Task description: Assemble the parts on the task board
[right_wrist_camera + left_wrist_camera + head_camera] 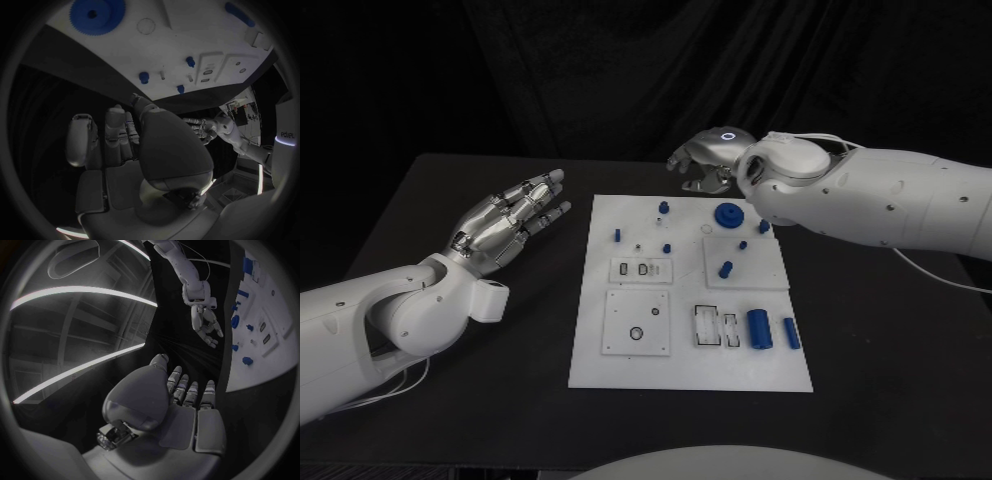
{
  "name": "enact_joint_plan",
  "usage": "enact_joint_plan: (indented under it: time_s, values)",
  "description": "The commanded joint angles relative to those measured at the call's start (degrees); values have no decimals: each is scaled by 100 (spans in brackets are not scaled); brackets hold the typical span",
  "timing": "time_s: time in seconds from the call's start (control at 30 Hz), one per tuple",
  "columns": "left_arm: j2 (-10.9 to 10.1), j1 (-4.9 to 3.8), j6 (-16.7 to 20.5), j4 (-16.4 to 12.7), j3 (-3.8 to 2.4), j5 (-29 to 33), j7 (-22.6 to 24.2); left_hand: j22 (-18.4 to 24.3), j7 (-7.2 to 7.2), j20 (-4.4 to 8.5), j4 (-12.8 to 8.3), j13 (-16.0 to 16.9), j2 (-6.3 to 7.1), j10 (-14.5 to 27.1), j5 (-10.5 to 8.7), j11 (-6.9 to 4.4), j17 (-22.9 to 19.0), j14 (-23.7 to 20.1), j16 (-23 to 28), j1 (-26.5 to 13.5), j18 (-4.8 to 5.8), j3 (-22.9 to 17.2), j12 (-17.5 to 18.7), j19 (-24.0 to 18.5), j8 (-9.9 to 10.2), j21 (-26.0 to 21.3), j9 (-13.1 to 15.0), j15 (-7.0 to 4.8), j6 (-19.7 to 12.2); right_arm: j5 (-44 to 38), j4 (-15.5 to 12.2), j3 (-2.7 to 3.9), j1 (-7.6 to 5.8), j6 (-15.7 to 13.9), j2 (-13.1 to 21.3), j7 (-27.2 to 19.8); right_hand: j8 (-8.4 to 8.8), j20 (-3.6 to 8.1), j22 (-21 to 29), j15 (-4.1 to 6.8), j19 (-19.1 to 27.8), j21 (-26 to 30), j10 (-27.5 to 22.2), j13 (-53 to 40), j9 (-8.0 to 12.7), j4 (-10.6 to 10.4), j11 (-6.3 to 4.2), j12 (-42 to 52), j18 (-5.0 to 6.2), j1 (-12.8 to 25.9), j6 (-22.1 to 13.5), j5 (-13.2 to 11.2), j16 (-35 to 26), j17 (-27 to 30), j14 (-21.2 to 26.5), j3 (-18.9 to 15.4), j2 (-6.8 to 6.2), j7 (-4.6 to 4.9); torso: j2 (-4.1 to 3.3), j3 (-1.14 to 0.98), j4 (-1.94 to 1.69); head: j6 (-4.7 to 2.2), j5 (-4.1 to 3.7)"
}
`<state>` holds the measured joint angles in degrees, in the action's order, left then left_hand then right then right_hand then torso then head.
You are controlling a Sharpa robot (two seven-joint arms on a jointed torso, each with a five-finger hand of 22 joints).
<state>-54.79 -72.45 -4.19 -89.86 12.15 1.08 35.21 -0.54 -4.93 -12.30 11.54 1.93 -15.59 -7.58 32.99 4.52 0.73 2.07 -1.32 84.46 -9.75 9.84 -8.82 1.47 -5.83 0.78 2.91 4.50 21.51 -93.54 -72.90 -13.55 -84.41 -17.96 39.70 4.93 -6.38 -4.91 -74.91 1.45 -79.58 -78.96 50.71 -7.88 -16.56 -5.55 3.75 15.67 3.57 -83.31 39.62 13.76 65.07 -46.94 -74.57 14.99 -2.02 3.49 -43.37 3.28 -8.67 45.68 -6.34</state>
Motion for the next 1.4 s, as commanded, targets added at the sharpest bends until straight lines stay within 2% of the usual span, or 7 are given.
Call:
enact_joint_plan:
  time_s: [0.03, 0.2, 0.37, 0.47, 0.63, 0.97, 1.4]
  values:
    - [8, -5, -45, -25, -5, 19, 35, 5, -8, -8, 1, 0, 5, 48, 34, 6, -2, -4, 29, -25, -69, -44, -1, -27, -9, -4, -2, 14, -49, 98, -297, 0, -134, 6, 329, 81, -35, 3, -629, 13, -68, -43, 315, -66, 21, 34, -33, 191, -20, -94, 216, 71, 51, -82, -72, 133, -7, -30, 18, -1, 16, 7, 29]
    - [26, -5, -34, -32, -5, 19, 21, 5, -8, -8, 1, 0, 5, 48, 34, 6, -2, -4, 29, -25, -69, -44, -1, -27, -9, -4, -2, 14, -49, 510, -607, -33, -244, 485, 848, 158, 45, 72, -490, 96, 122, 189, 881, -483, 97, 4, -184, 880, 41, -57, 361, -32, -261, 299, 142, 109, -75, 25, 22, 6, 16, 15, 32]
    - [50, -5, -17, -25, -5, 19, 31, 7, -19, -14, -3, 0, -12, 58, 38, 15, -9, -24, 39, -35, -67, -66, 2, -31, -13, -7, -1, 8, -48, 980, -737, -54, -210, 830, 1228, 177, 259, 49, 6, 75, 712, 1110, -521, -3187, 295, -369, -213, 3935, 207, 356, 523, 86, -1078, 1083, 701, -23, -42, 93, 40, 16, 21, 22, 55]
    - [66, -5, -20, -8, -5, 19, 21, 7, -20, -14, -3, 0, -13, 59, 38, 16, -9, -24, 39, -35, -67, -67, 4, -33, -13, -8, -1, 7, -48, 1091, -743, -59, -129, 880, 1357, 229, 238, 69, -497, 120, 238, 503, 1798, -6461, 279, -536, -276, 6473, 57, 553, 637, 49, 808, -1518, -245, -159, -45, 104, 49, 26, 12, 36, 66]
    - [80, -4, -34, 4, -5, 19, 5, 8, -22, -16, -7, -4, -16, 77, 37, 16, -17, -50, 51, -38, -66, -76, 20, -36, -11, -10, -1, 10, -56, 1134, -700, -62, 18, 859, 1428, 282, 225, 30, -697, 3, 237, 378, 3760, -8090, 240, -618, -264, 7378, 25, 664, 717, -1, 2392, -4116, -1430, -337, -97, 118, 51, 32, 15, 63, 63]
    - [88, -2, -62, 29, -5, 18, -4, 9, -23, -18, -9, -6, -17, 85, 37, 16, -19, -56, 54, -41, -66, -82, 28, -37, -11, -11, -1, 13, -58, 946, -576, -63, 308, 695, 1360, 283, 256, -16, -1361, -5, -695, -746, 3929, -8212, 216, -727, -272, 7433, -247, 774, 807, -181, 2493, -4306, -1543, -584, -84, 161, 38, 7, 26, 86, 87]
    - [82, -1, -103, 10, -5, 18, -27, 10, -25, -20, -13, -7, -22, 95, 36, 16, -19, -58, 55, -45, -66, -94, 33, -42, -6, -14, -4, 22, -77, 589, -479, -63, 404, 444, 1233, 265, 279, 34, -1365, 54, -698, -761, 3929, -8212, 368, -510, -344, 7433, -247, 511, -2, 182, 2493, -4306, -1543, -551, -10, 66, 35, 13, 7, 98, 57]
